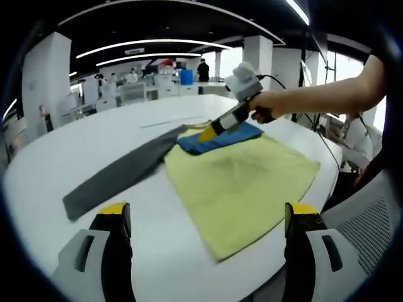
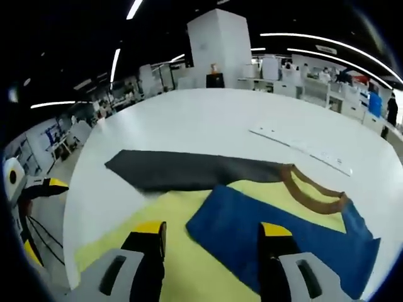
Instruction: Fold the garment on the visible template until the final outline fits inside the template.
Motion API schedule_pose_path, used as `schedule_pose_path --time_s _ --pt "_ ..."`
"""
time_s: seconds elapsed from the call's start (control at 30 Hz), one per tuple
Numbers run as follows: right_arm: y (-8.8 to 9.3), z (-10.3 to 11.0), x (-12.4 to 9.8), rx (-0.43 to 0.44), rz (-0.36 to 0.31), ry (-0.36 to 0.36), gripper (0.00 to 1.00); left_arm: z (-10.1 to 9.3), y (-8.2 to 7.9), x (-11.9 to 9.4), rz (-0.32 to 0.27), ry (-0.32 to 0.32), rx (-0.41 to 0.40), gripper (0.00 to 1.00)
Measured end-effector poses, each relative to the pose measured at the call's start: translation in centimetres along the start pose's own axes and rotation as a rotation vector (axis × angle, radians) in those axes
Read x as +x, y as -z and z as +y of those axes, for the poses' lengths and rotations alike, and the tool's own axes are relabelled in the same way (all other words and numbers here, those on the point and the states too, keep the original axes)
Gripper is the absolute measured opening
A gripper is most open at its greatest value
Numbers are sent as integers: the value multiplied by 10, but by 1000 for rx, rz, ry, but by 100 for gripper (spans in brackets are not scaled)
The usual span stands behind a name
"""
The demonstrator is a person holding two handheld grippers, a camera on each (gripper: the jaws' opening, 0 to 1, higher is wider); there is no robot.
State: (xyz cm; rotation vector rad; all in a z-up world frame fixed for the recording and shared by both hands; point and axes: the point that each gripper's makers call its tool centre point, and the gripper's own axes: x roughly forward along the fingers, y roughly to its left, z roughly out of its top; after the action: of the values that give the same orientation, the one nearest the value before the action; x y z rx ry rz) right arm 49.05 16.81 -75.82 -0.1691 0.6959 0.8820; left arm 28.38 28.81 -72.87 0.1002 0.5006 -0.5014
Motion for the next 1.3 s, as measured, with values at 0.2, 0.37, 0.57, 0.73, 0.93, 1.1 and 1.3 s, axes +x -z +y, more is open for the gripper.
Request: schedule_pose_path --time_s 0.2,0.37,0.57,0.73,0.93,1.1,1.3 --pt "0 -11 -20 8 -34 12 78 -1 -5 0 -1 -6 5 99" --pt "4 -22 -39 18 -56 29 84 -2 -11 1 -10 -9 7 99" --pt "16 -34 -58 28 -58 43 87 -1 -15 0 -6 -13 12 99" --pt "31 -47 -77 34 -50 71 86 5 -17 -2 -15 -30 -2 99" --pt "50 -62 -96 47 -36 106 84 17 -18 -6 -14 -57 -18 99" --pt "65 -76 -109 52 -20 136 84 29 -21 -6 -21 -86 -55 99" --pt "76 -90 -123 85 -37 176 83 52 -24 -7 -30 -137 -78 98"
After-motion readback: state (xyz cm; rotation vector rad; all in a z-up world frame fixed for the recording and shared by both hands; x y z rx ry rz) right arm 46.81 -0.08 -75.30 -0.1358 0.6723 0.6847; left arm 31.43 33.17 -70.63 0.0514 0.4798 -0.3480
